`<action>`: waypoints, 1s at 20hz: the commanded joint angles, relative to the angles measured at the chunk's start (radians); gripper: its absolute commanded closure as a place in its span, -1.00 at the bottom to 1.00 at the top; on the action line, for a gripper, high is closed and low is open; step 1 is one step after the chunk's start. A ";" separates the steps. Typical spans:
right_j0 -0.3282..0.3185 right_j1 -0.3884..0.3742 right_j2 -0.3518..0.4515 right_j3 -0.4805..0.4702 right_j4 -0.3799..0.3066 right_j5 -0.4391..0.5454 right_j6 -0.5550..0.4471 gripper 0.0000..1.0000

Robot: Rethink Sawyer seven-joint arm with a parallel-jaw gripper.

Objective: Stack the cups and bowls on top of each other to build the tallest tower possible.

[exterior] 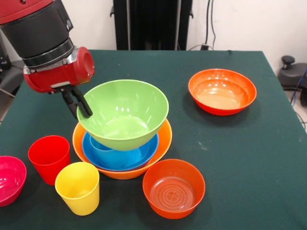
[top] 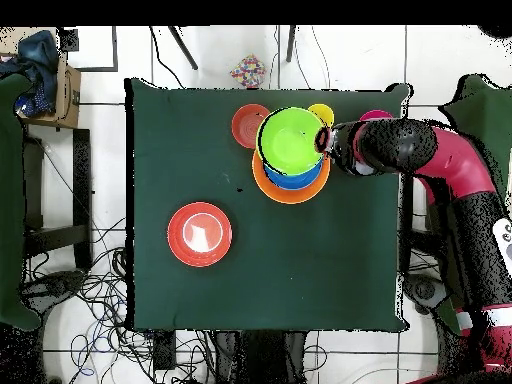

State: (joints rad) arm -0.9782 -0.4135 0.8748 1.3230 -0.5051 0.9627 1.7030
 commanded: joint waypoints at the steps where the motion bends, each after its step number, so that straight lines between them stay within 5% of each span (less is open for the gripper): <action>1: 0.040 0.022 -0.050 0.031 -0.054 0.029 -0.201 1.00; 20: 0.043 0.041 -0.072 0.049 -0.102 -0.004 -0.214 1.00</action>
State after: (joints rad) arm -0.9769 -0.4043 0.8641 1.3314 -0.5219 0.9626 1.7030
